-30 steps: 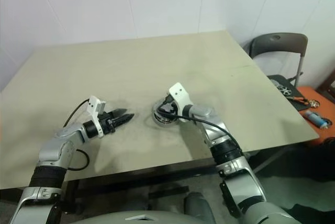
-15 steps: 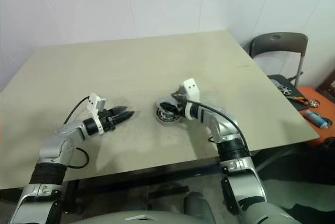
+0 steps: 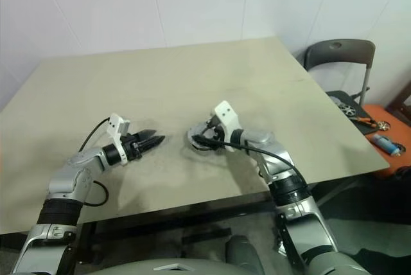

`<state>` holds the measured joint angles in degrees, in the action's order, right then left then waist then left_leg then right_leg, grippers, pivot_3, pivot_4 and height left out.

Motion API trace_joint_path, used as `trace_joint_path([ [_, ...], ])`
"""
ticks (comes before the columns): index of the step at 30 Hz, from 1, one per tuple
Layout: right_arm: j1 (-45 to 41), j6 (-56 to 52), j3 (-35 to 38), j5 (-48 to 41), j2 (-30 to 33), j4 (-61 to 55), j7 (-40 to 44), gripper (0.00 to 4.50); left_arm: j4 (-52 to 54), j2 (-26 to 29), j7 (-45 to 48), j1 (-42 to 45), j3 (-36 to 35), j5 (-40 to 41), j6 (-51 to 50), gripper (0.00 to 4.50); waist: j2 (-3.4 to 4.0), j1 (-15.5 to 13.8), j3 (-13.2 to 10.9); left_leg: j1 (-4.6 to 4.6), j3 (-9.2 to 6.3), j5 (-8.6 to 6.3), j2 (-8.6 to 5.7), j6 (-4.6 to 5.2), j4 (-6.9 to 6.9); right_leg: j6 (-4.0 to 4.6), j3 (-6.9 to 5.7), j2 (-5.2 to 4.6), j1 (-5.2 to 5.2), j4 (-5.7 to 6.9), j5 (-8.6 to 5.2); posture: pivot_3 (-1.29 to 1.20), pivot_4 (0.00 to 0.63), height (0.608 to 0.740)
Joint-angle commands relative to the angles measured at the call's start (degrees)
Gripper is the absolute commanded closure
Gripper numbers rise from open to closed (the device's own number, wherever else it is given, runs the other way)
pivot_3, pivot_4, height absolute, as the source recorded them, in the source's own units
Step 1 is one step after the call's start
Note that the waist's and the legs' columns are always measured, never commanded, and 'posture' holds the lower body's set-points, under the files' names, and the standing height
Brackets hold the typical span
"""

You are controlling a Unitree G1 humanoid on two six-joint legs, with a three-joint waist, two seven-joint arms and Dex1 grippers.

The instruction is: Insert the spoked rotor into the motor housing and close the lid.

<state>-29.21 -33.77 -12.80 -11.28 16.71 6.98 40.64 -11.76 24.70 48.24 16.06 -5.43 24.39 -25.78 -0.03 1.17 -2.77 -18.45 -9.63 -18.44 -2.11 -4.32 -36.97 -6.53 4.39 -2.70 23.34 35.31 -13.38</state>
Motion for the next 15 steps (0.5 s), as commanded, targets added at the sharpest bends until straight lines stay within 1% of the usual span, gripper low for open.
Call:
trace_joint_path([
  [1, -1.26, 3.03, 0.28, 1.36, -0.22, 0.23, -0.88, 1.00, 0.42, 0.30, 0.13, 0.60, -1.00, 0.37, 1.09, 1.71, 0.00, -0.04, 0.00, 0.00, 0.00, 0.00, 0.00, 0.00, 0.00, 0.00, 0.00, 0.00, 0.00, 0.00, 0.00, 0.00, 0.000, 0.740],
  [8, -0.18, 4.94, -0.49, 3.62, -1.15, 1.85, -2.51, 1.00, -4.74, 0.61, 1.03, 3.36, -0.97, -0.33, 2.58, 1.71, -0.01, -0.10, 0.00, 0.00, 0.00, 0.00, 0.00, 0.00, 0.00, 0.01, 0.00, 0.00, 0.00, -0.01, 0.00, 0.00, 0.000, 0.740],
  [11, 1.49, 6.40, -2.32, 5.22, -0.57, 0.80, -1.88, 1.00, -7.58, 0.77, 1.61, 5.03, -0.73, -0.71, 3.41, 1.71, -0.02, -0.15, 0.02, 0.00, 0.00, 0.00, 0.00, 0.00, -0.02, 0.00, 0.00, 0.00, -0.02, -0.01, 0.00, 0.00, 0.000, 0.740],
  [15, 2.86, 5.84, -1.57, 4.20, 0.26, 0.62, -0.38, 1.00, -10.79, 0.91, 2.62, 6.72, -0.60, -1.21, 4.67, 1.71, -0.03, -0.04, 0.02, 0.03, 0.00, 0.00, 0.00, 0.00, -0.01, 0.00, 0.00, 0.00, -0.04, 0.00, 0.00, 0.00, 0.000, 0.740],
])
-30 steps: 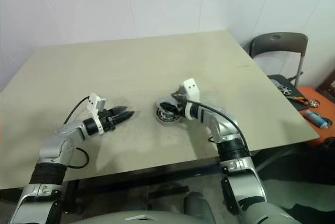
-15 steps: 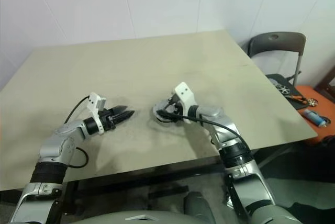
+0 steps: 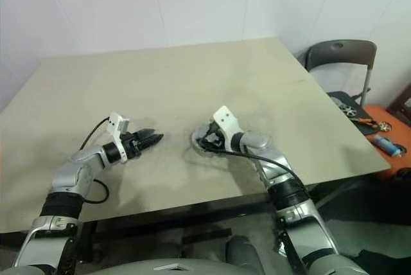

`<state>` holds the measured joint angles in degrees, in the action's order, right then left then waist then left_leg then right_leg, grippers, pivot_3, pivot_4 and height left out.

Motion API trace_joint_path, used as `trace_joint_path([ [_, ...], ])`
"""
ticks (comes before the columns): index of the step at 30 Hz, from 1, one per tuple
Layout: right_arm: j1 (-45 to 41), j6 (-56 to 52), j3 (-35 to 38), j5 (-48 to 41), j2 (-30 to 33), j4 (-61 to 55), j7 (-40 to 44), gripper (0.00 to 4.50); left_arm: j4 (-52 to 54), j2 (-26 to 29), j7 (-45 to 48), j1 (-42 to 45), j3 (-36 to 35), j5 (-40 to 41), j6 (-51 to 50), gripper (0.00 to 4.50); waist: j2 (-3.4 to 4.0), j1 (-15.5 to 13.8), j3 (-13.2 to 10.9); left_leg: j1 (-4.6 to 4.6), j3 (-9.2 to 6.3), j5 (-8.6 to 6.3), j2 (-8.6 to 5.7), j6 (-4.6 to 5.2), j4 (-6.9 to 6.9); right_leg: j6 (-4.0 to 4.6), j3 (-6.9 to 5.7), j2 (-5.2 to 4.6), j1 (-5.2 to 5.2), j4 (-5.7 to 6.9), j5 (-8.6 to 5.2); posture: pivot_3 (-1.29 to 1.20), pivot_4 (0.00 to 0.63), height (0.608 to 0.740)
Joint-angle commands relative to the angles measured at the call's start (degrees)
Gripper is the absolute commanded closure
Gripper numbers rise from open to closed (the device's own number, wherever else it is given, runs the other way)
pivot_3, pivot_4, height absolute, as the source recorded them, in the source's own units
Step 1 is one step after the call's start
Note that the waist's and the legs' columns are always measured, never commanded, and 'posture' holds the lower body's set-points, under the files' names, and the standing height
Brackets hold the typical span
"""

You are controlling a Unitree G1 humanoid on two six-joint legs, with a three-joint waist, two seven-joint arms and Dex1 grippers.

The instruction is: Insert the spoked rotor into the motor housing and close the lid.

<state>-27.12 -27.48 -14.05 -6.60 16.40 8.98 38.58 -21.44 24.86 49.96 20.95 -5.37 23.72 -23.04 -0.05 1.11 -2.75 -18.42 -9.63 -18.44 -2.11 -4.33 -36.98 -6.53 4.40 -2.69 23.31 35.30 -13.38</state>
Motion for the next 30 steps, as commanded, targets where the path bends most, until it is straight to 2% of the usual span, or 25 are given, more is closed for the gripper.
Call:
trace_joint_path([
  [1, 0.90, -1.11, -0.04, -1.25, 0.87, -1.71, 2.62, 1.00, -1.72, 0.79, 1.21, 1.92, -0.70, -0.67, 2.38, 1.71, 0.00, 0.00, 0.00, 0.00, 0.00, 0.00, 0.00, 0.00, 0.00, 0.00, 0.00, 0.00, 0.00, -0.01, 0.00, 0.00, 0.000, 0.740],
  [5, 0.63, -1.91, 0.58, -2.10, 1.15, -1.42, 3.43, 1.00, -1.40, 0.80, 1.82, 0.95, -0.83, -0.77, 3.22, 1.71, -0.01, -0.05, 0.01, -0.02, 0.00, 0.00, 0.00, 0.00, 0.02, 0.00, 0.00, -0.01, 0.00, -0.04, 0.00, 0.00, 0.000, 0.740],
  [18, 1.73, 0.77, -1.02, 1.46, 0.42, 0.92, 0.42, 1.00, 14.54, 0.46, -2.04, -7.01, -1.20, 1.76, -3.01, 1.71, -0.02, 0.03, 0.03, 0.10, 0.00, 0.00, 0.01, 0.00, -0.03, 0.00, 0.01, 0.01, -0.07, 0.11, 0.00, 0.00, 0.000, 0.740],
  [30, 1.70, -3.59, 2.07, -0.92, -0.89, 3.32, -0.65, 1.00, 17.26, 0.20, -2.89, -8.25, -0.97, 1.98, -4.70, 1.71, -0.08, -0.02, 0.09, 0.19, 0.00, 0.00, 0.01, 0.00, -0.10, 0.00, 0.01, 0.02, -0.21, 0.13, -0.01, 0.00, 0.000, 0.740],
])
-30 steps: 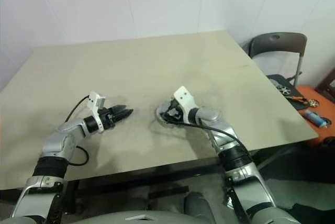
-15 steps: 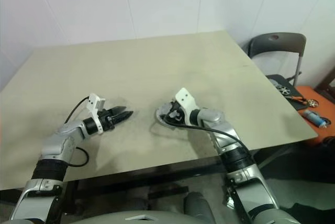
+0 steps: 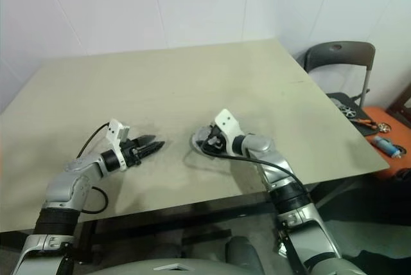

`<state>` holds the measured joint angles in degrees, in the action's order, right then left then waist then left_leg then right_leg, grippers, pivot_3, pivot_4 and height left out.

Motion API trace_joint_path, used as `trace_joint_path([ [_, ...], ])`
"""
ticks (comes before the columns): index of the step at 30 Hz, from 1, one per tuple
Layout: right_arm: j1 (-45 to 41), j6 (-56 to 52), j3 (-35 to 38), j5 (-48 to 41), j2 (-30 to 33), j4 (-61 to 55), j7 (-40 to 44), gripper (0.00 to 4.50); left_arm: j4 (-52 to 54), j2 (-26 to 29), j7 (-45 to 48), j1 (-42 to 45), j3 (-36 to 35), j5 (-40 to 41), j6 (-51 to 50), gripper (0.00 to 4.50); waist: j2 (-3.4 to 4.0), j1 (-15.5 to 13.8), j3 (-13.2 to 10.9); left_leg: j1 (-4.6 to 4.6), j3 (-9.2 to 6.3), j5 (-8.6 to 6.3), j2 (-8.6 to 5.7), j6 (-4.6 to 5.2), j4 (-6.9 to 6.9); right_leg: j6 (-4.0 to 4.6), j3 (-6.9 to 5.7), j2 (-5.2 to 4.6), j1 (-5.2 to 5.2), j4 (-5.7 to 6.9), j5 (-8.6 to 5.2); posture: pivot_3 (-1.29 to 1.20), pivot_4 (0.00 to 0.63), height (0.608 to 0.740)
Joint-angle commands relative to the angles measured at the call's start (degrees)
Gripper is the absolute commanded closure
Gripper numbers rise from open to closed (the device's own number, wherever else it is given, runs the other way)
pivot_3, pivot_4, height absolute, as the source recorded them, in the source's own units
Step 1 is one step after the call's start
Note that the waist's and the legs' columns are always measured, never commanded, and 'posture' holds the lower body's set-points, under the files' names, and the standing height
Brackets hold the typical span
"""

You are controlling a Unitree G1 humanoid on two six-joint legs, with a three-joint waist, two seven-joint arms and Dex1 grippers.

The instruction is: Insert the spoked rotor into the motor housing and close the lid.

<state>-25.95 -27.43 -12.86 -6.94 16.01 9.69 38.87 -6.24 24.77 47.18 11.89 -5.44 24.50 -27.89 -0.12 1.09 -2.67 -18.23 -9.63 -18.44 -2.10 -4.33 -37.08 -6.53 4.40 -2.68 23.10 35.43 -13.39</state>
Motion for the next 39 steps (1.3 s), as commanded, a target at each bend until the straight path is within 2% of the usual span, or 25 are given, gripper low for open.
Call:
trace_joint_path([
  [1, 0.43, -4.55, 1.40, -1.29, -0.74, 2.49, -0.78, 1.00, 1.93, 0.32, -0.04, 0.89, -0.93, 1.16, 0.14, 1.71, -0.01, 0.00, 0.02, 0.01, 0.00, 0.00, 0.00, 0.00, -0.01, 0.00, 0.00, 0.00, -0.01, 0.00, 0.00, 0.00, 0.000, 0.740],
  [8, -0.69, -7.91, 3.49, -3.48, -1.30, 2.49, -0.93, 1.00, 0.34, 0.60, 0.39, 1.86, -1.03, 0.88, 0.26, 1.71, -0.01, -0.11, 0.03, 0.00, 0.00, 0.00, 0.00, 0.00, 0.00, 0.00, 0.00, 0.00, -0.01, -0.01, 0.00, 0.00, 0.000, 0.740],
  [19, 0.55, -3.02, -0.06, 1.04, 0.06, 2.43, -1.82, 1.00, -2.02, 0.77, 1.09, 3.19, -1.13, 0.72, 0.62, 1.71, -0.02, -0.01, 0.03, 0.00, 0.00, 0.00, 0.00, 0.00, 0.00, 0.00, 0.00, 0.00, -0.01, -0.03, 0.00, 0.00, 0.000, 0.740],
  [32, 0.85, -1.03, -0.46, 2.16, 1.29, 6.14, -1.83, 1.00, -0.59, 0.25, 0.34, 2.81, -0.91, 0.91, 0.12, 1.71, -0.04, -0.12, 0.06, 0.02, 0.00, 0.00, -0.01, 0.00, -0.01, -0.02, 0.00, -0.01, -0.05, -0.03, -0.02, 0.00, 0.000, 0.740],
  [39, 1.84, -1.91, -2.31, 1.73, 1.36, 6.62, 0.76, 1.00, 1.19, -0.17, -0.35, 2.73, -0.89, 1.36, -0.49, 1.71, -0.05, -0.19, 0.07, 0.53, -0.01, -0.01, -0.01, 0.00, 0.04, -0.07, -0.01, -0.02, -0.64, -0.18, -0.27, 0.00, 0.000, 0.740],
])
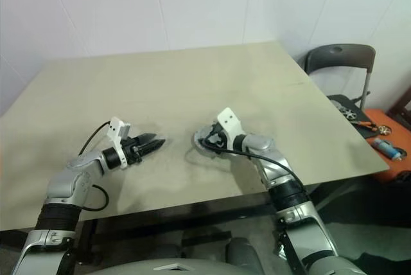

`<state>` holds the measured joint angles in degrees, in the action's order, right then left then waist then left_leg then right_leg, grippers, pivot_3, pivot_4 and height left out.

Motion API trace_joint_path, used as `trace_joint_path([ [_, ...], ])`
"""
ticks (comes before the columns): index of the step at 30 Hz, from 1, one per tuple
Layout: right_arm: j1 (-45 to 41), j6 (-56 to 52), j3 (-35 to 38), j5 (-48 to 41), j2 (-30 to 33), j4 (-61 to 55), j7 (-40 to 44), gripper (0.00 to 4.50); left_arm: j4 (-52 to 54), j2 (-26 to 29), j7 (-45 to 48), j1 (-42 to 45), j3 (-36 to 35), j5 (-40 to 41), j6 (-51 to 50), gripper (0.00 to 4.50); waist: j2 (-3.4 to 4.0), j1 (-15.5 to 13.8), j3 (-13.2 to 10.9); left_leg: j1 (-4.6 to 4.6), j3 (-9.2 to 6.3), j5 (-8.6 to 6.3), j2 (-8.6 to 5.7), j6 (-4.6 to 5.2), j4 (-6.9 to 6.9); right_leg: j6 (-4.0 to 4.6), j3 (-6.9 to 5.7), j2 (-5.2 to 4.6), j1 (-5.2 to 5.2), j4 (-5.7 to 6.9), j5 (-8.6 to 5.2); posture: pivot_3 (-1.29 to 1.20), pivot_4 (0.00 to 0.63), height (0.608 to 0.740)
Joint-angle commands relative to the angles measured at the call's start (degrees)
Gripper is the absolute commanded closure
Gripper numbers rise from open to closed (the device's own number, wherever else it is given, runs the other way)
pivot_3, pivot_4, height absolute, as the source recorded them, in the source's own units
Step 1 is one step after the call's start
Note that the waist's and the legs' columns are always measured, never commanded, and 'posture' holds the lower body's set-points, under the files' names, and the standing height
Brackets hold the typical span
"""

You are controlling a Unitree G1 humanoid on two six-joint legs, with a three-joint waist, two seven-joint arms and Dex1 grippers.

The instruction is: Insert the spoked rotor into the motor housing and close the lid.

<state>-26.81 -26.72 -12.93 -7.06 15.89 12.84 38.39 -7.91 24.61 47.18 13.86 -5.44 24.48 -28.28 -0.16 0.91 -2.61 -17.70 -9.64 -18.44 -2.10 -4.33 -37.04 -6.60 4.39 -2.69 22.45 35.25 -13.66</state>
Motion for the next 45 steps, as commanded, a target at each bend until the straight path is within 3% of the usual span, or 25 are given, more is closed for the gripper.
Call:
trace_joint_path([
  [1, 2.70, -2.78, -2.35, 1.80, 1.43, 3.24, 1.39, 1.00, 3.20, 0.02, -0.40, 0.75, -0.95, 1.48, -0.25, 1.71, 0.00, 0.00, 0.00, 0.07, 0.00, 0.00, 0.00, 0.00, 0.03, 0.00, 0.00, 0.00, -0.07, -0.03, -0.01, 0.00, 0.000, 0.740],
  [16, 0.49, -0.80, 0.07, 1.36, 3.44, 6.93, 3.56, 1.00, 2.51, 0.13, -0.64, 1.70, -0.76, 2.02, -0.12, 1.71, -0.03, -0.27, 0.02, 0.12, 0.00, -0.02, -0.02, 0.02, 0.08, -0.05, -0.01, -0.05, -0.15, -0.11, -0.05, 0.00, 0.000, 0.740],
  [25, -2.03, -4.10, 5.91, -5.18, 2.99, 8.40, 6.31, 1.00, 3.47, 0.06, -1.17, 1.10, -0.61, 2.21, -0.39, 1.71, 0.00, -0.32, 0.00, 0.07, 0.00, -0.02, -0.02, 0.02, 0.10, -0.06, -0.01, -0.05, -0.11, -0.13, -0.05, 0.00, 0.000, 0.740],
  [38, 2.35, 4.83, -4.97, 5.56, 5.58, 6.79, 5.03, 1.00, -0.47, 0.26, -0.20, 3.09, -0.55, 1.65, 0.76, 1.71, -0.02, -0.18, 0.01, 0.06, -0.01, -0.04, -0.02, 0.03, 0.17, -0.15, -0.03, -0.07, -0.09, -0.17, -0.10, 0.00, 0.000, 0.740],
  [45, 0.85, 0.49, -4.06, 4.55, 5.02, 9.62, 4.23, 1.00, 1.77, -0.51, -0.82, 2.90, 0.03, 1.95, 0.07, 1.71, -0.04, -0.18, 0.03, 0.19, -0.01, -0.04, -0.02, 0.03, 0.15, -0.12, -0.02, -0.07, -0.21, -0.14, -0.13, 0.00, 0.000, 0.740],
])
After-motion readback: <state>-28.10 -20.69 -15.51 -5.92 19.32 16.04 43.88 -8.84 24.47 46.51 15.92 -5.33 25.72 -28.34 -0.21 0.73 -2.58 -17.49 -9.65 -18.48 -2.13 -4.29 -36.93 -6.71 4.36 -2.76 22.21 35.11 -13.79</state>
